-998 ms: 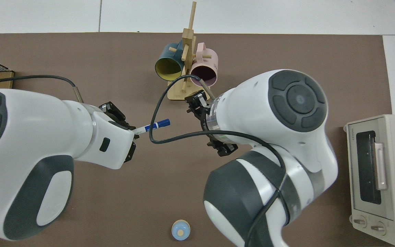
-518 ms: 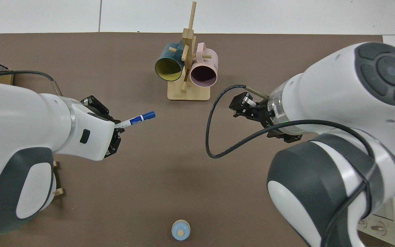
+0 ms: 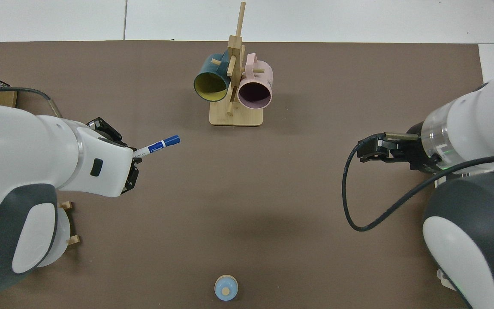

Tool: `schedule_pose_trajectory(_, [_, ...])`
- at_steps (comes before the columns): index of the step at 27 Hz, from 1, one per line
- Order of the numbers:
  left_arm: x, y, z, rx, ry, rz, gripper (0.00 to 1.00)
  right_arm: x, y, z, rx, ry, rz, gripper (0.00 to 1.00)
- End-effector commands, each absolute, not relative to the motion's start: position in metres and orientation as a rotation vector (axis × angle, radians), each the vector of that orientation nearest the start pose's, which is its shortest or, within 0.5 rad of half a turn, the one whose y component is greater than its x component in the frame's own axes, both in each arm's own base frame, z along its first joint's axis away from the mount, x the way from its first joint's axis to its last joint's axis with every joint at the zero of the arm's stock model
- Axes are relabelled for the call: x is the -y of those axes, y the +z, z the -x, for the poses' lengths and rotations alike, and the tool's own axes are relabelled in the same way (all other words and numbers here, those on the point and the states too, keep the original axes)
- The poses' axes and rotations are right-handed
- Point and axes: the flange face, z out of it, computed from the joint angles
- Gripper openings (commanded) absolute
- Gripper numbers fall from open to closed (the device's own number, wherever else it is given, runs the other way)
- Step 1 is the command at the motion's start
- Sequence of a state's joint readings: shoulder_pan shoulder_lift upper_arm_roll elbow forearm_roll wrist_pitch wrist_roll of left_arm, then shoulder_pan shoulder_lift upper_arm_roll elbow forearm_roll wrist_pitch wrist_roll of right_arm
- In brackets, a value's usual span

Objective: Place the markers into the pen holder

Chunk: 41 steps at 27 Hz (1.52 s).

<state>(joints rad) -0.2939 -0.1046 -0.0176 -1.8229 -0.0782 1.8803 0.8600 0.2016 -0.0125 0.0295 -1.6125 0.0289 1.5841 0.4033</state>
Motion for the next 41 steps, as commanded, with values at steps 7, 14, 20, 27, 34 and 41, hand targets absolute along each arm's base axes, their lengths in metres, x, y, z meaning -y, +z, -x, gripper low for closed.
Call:
schedule_pose_trajectory(7, [0.139,0.609,-0.517,-1.603,-0.172,2.654,0.00,-0.059,0.608,-0.550,-0.109,-0.006,3.134,1.00])
schedule_pose_trajectory(14, [0.123,0.619,-0.519,-1.551,-0.157,2.635,0.00,-0.063,0.613,-0.556,-0.106,-0.068,3.128,1.00])
schedule_pose_trajectory(20, [0.110,0.622,-0.518,-1.524,-0.118,2.644,0.00,-0.065,0.626,-0.557,-0.091,-0.105,3.140,1.00])
schedule_pose_trajectory(27, [0.102,0.621,-0.517,-1.510,-0.087,2.658,0.00,-0.072,0.631,-0.553,-0.054,-0.099,3.163,1.00])
schedule_pose_trajectory(34, [0.099,0.621,-0.515,-1.504,-0.071,2.665,0.00,-0.083,0.640,-0.547,0.005,-0.091,3.162,1.00])
schedule_pose_trajectory(41, [0.099,0.621,-0.515,-1.505,-0.062,2.667,0.00,-0.084,0.640,-0.545,0.020,-0.091,3.171,1.00])
